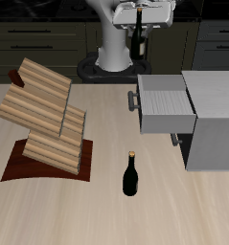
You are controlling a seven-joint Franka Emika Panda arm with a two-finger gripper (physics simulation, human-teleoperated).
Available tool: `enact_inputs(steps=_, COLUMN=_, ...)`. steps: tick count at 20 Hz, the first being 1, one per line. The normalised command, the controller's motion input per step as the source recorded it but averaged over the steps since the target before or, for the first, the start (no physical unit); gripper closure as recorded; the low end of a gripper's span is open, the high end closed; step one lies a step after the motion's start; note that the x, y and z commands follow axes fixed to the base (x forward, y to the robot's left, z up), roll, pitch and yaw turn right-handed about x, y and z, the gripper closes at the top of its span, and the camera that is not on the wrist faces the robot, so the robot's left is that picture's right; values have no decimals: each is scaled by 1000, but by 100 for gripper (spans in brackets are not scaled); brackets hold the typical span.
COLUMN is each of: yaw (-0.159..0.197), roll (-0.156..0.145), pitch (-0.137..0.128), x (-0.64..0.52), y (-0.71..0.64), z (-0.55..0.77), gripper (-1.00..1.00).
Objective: Place the wine bottle from the drawer onto the top layer of the wine rack
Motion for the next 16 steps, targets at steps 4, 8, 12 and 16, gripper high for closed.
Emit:
enact_inputs(steps=4, yaw=-154, roll=96, pitch=86, x=22, y=192, z=0, gripper=100)
enact_inputs(steps=8, yaw=-68, roll=50, pitch=37, x=2, y=137, z=42, gripper=100)
enact_inputs(steps=12, yaw=-171, roll=91, pitch=97, x=194, y=67, z=15, gripper=100)
enact_inputs(steps=16, yaw=-104, roll=142, pitch=81, x=146, y=120, z=17, gripper=100)
